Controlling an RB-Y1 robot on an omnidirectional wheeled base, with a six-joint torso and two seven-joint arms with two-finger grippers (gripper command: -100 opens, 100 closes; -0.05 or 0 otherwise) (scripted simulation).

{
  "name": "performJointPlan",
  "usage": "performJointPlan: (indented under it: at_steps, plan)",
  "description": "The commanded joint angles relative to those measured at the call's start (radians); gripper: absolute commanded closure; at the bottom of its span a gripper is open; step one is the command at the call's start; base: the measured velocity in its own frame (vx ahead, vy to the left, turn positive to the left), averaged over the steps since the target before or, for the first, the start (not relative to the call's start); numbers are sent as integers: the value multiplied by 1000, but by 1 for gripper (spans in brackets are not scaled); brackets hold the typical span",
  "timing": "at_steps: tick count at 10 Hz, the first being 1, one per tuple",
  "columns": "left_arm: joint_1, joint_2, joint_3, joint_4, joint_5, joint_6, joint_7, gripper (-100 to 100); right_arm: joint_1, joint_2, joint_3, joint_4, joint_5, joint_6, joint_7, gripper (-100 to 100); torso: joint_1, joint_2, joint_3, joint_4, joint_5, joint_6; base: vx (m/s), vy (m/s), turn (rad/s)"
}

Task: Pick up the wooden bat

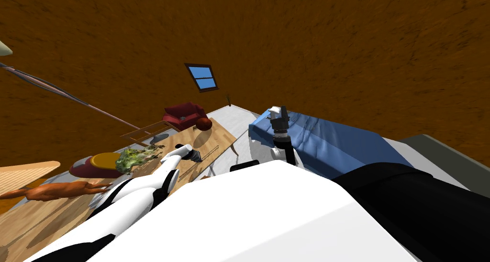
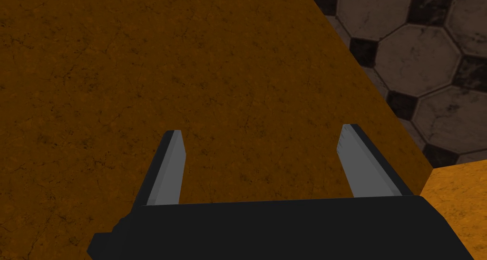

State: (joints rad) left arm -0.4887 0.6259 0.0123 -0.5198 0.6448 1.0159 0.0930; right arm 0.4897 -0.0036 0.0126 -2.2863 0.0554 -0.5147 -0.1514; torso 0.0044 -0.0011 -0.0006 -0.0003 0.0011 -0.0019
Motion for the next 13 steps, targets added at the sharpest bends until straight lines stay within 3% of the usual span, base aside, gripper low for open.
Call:
performJointPlan:
  at_steps: [1,2,4,7,8,9,10,12,13]
  plan:
    - [-20,5,1,50,10,28,0,-100,0,0,0,0,0,0,0,0,0,0,0,0,0,0,31,49,4]
    - [-31,10,3,88,17,53,3,-100,0,0,0,0,0,0,0,0,0,0,0,0,0,0,36,72,4]
    - [-31,10,3,88,17,53,3,-100,0,0,0,0,0,0,0,0,1,0,0,0,0,0,21,38,1]
    - [-54,19,6,170,34,114,10,-100,0,0,0,0,0,0,0,0,-1,0,0,0,0,0,27,44,13]
    - [-56,17,6,165,32,94,3,-100,0,0,0,0,0,0,0,0,1,-1,0,0,0,0,21,35,1]
    - [-57,18,6,170,32,97,2,0,0,0,0,0,0,0,0,0,-1,0,0,0,0,0,3,6,-1]
    - [-43,-4,12,178,21,66,2,-100,0,0,0,0,0,0,0,0,-2,1,1,0,0,0,32,15,10]
    - [-40,-8,13,152,19,60,2,-100,0,0,0,0,0,0,0,0,-2,0,0,0,0,0,21,22,4]
    - [-29,-25,17,187,11,35,2,-100,0,0,0,0,0,0,0,0,-2,1,0,0,-1,0,23,23,-3]
